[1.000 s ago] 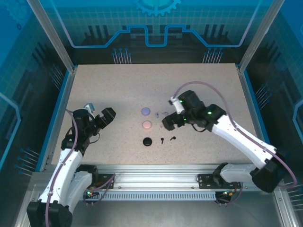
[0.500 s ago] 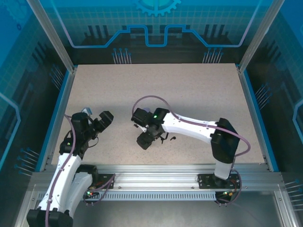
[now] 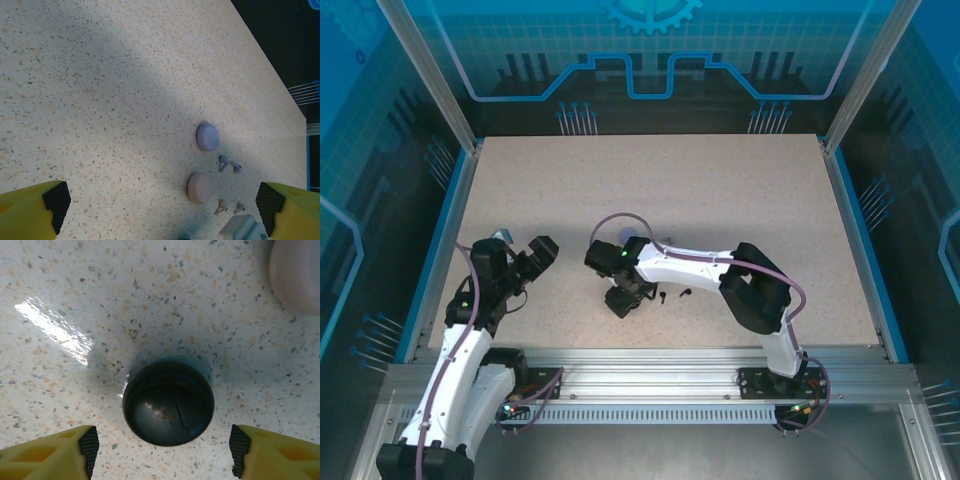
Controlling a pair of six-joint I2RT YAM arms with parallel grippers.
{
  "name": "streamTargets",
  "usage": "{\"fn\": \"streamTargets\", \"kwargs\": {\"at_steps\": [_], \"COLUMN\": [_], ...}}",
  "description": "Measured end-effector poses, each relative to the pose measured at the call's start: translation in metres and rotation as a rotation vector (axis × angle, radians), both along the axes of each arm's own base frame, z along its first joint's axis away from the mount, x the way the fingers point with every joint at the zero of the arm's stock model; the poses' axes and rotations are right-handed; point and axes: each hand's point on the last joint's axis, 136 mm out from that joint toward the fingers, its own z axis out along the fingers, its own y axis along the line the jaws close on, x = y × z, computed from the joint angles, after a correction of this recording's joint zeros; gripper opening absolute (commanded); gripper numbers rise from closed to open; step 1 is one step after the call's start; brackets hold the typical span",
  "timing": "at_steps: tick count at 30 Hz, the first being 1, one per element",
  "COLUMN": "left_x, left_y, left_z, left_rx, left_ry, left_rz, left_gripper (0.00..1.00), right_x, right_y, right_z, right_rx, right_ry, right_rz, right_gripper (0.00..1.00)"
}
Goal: Insert wireless bluetooth earbuds into charging case
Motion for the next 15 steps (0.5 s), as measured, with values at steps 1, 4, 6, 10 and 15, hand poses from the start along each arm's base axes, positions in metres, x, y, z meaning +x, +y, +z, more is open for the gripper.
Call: {"fn": "streamTargets", "kwargs": {"at_steps": [1, 4, 6, 10, 15], "left_x": [0.0, 0.0, 0.0, 0.0, 0.0], "left_y": [0.0, 0.001, 0.001, 0.001, 0.002], "left_z": [0.0, 0.0, 0.0, 0.0, 0.003], "left_rx": [0.001, 0.003, 0.003, 0.004, 0.009], "left_ry": [0.0, 0.0, 0.0, 0.002, -0.001], "left_rz": [0.002, 0.004, 0.004, 0.005, 0.011], "left_gripper": [0.99, 0.99, 0.99, 0.99, 0.99], "right_x": [0.0, 0.0, 0.0, 0.002, 0.003], "right_y": [0.0, -0.002, -0.002, 0.0, 0.002], "right_z": [-0.002, -0.009, -0.013, -0.014, -0.02], "right_rx": [-0.006, -0.023, -0.031, -0.023, -0.023], "right_ry": [0.003, 0.009, 0.009, 0.004, 0.004], "right_rz": [0.0, 0.0, -0.001, -0.001, -0.001], "right_gripper": [0.71, 0.69, 0.69, 0.67, 0.66]}}
